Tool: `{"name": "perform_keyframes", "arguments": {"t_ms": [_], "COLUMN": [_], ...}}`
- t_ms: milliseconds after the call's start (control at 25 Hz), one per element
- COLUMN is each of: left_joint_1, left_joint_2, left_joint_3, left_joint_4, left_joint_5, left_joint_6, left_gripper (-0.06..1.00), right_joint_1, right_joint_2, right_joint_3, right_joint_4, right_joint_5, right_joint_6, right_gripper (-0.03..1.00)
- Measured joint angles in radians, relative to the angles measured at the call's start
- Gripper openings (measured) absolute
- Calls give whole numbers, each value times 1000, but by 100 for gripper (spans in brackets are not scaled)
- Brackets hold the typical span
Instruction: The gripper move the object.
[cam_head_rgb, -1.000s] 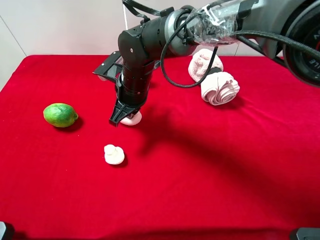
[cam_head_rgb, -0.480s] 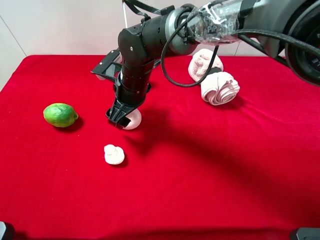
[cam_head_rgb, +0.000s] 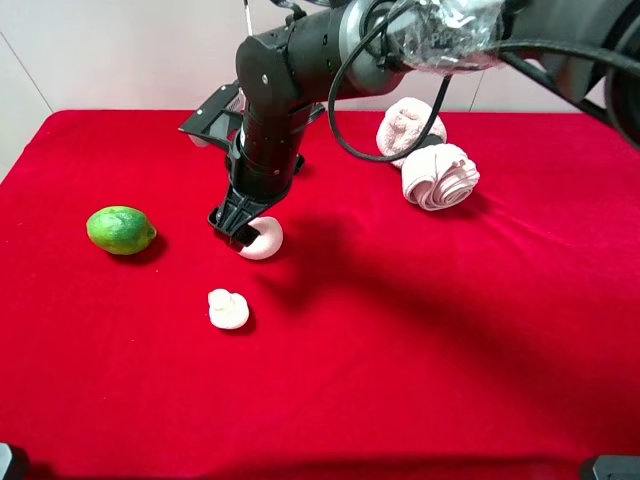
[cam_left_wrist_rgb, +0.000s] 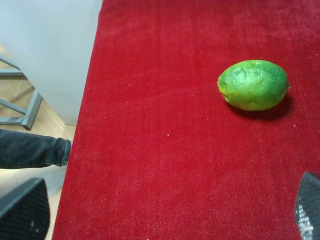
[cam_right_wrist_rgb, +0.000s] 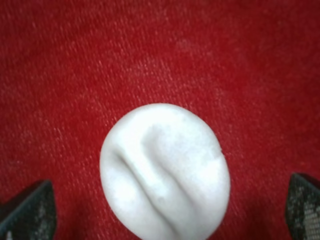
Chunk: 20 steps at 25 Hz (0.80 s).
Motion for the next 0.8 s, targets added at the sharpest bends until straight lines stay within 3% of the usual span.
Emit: {"name": "perform_keyframes", "arguments": {"t_ms": [440, 800], "left_joint_1": [0, 0], "left_joint_2": [0, 0], "left_joint_3": [0, 0], "left_joint_4": [0, 0], "left_joint_5": [0, 0], "left_joint_6": [0, 0], "left_gripper": [97, 97], "right_joint_1": [0, 0], "right_joint_2": [-111, -273], "right_joint_3": [0, 0], "right_joint_4": [-81, -84], "right_joint_5": [128, 339], "right_joint_6": [74, 77], "right_gripper": [69, 69]}}
